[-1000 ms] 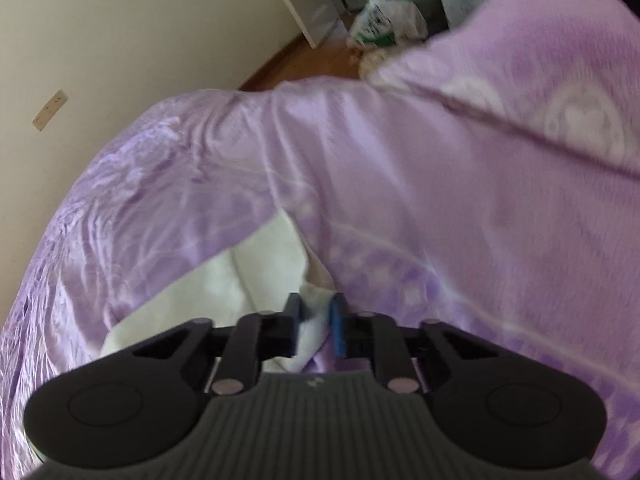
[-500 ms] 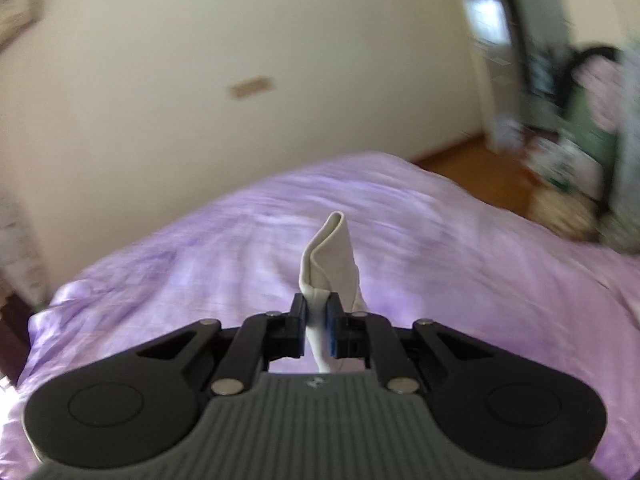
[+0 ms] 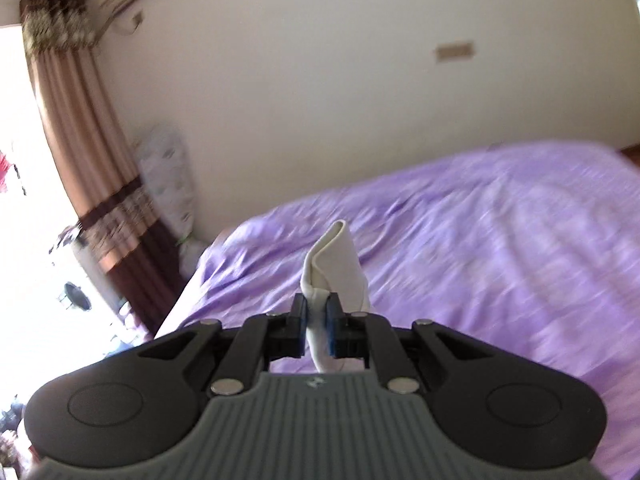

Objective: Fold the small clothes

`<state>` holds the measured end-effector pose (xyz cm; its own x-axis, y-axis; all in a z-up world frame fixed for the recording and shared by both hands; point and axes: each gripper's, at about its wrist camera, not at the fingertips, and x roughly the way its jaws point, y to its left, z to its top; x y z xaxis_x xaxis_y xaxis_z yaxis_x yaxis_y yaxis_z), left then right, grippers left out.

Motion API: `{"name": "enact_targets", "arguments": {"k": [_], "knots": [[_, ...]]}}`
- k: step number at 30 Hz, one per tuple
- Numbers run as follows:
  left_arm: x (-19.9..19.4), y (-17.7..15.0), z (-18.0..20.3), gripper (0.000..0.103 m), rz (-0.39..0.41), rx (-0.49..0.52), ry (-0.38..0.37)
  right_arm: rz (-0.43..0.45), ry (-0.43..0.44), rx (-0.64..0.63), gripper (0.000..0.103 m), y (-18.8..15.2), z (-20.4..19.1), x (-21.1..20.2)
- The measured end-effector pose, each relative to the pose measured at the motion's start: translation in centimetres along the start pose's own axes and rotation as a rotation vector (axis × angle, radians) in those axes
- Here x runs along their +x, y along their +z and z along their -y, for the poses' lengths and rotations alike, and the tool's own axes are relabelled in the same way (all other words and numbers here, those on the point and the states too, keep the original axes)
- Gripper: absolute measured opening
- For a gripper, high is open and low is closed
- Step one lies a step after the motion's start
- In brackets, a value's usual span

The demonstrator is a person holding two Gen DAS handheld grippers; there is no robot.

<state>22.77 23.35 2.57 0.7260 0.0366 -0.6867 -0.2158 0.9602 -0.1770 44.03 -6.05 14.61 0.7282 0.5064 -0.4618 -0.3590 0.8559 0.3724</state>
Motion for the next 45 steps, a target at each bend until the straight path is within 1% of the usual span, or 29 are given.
{"name": "enact_targets", "arguments": {"k": [1, 4, 7, 9, 12, 14, 15, 16, 17, 19, 20, 22, 25, 27, 29, 31, 32, 33, 35, 36, 37, 39, 41, 43, 44, 45], "knots": [[0.1, 0.0, -0.3, 0.029, -0.002, -0.004, 0.000, -0.032, 0.020, 0.005, 0.005, -1.4, -1.1, 1.8], [0.6, 0.0, -1.5, 0.029, -0.010, -0.012, -0.036, -0.143, 0.080, 0.013, 0.005, -6.0, -4.3, 7.2], [1.5, 0.0, -2.9, 0.029, -0.028, -0.058, -0.079, -0.256, 0.128, 0.007, 0.005, -10.6, -6.3, 11.8], [2.3, 0.0, -3.6, 0.029, -0.045, -0.093, -0.109, -0.331, 0.157, 0.010, 0.005, -14.2, -7.9, 14.1], [3.5, 0.1, -4.5, 0.029, -0.065, -0.144, -0.149, -0.434, 0.185, -0.001, 0.006, -18.0, -8.7, 16.9], [4.2, 0.3, -4.8, 0.029, -0.066, -0.179, -0.174, -0.479, 0.216, -0.018, 0.011, -20.2, -9.2, 17.8], [4.5, 0.5, -5.0, 0.029, -0.068, -0.200, -0.193, -0.488, 0.215, -0.036, 0.028, -20.6, -9.4, 18.2], [4.9, 0.6, -5.1, 0.029, -0.075, -0.223, -0.209, -0.490, 0.212, -0.056, 0.043, -20.6, -9.5, 18.2], [5.3, 0.8, -5.1, 0.030, -0.081, -0.243, -0.219, -0.475, 0.208, -0.076, 0.045, -20.5, -9.4, 17.8], [6.2, 1.2, -4.5, 0.032, -0.093, -0.250, -0.218, -0.452, 0.204, -0.120, 0.045, -19.3, -8.3, 16.5], [6.8, 1.2, -4.1, 0.032, -0.104, -0.253, -0.212, -0.448, 0.183, -0.143, 0.045, -18.8, -7.6, 15.9], [8.4, 1.2, -3.3, 0.033, -0.135, -0.245, -0.214, -0.441, 0.131, -0.180, 0.045, -17.3, -4.7, 14.5], [11.2, 0.8, -2.1, 0.035, -0.179, -0.229, -0.185, -0.438, 0.019, -0.203, 0.045, -16.0, 0.9, 11.5], [12.9, 0.3, -1.6, 0.036, -0.207, -0.238, -0.164, -0.438, -0.063, -0.185, 0.045, -15.5, 5.3, 9.5], [14.1, -0.1, -1.3, 0.037, -0.227, -0.241, -0.160, -0.439, -0.132, -0.174, 0.045, -15.4, 9.4, 7.4], [14.8, -0.5, -0.8, 0.037, -0.232, -0.221, -0.137, -0.443, -0.188, -0.173, 0.051, -15.5, 13.2, 5.1], [14.9, -0.6, -0.6, 0.036, -0.224, -0.207, -0.122, -0.445, -0.212, -0.177, 0.054, -15.6, 15.0, 4.0], [15.0, -0.7, -0.3, 0.032, -0.215, -0.197, -0.114, -0.448, -0.237, -0.181, 0.056, -15.8, 16.7, 2.9], [14.9, -0.5, 0.2, 0.012, -0.198, -0.172, -0.087, -0.466, -0.275, -0.198, 0.056, -16.5, 19.3, 1.3], [14.7, -0.4, 0.6, 0.007, -0.189, -0.156, -0.072, -0.474, -0.278, -0.205, 0.057, -16.9, 20.2, 0.8], [14.4, -0.2, 0.9, 0.005, -0.176, -0.145, -0.065, -0.480, -0.278, -0.210, 0.057, -17.4, 21.0, 0.3], [13.7, 0.3, 1.7, 0.004, -0.145, -0.130, -0.063, -0.497, -0.259, -0.229, 0.058, -18.6, 21.6, 0.2], [12.6, 0.9, 2.5, 0.004, -0.121, -0.099, -0.061, -0.515, -0.240, -0.286, 0.059, -19.9, 20.9, 0.7], [11.5, 1.6, 3.4, 0.004, -0.104, -0.074, -0.058, -0.537, -0.283, -0.394, 0.059, -21.3, 19.7, 1.7], [10.9, 2.0, 3.8, 0.004, -0.095, -0.062, -0.056, -0.533, -0.303, -0.439, 0.058, -21.8, 19.1, 2.0], [10.2, 2.4, 4.2, 0.003, -0.082, -0.050, -0.056, -0.526, -0.318, -0.471, 0.054, -22.0, 18.8, 2.2]]}}
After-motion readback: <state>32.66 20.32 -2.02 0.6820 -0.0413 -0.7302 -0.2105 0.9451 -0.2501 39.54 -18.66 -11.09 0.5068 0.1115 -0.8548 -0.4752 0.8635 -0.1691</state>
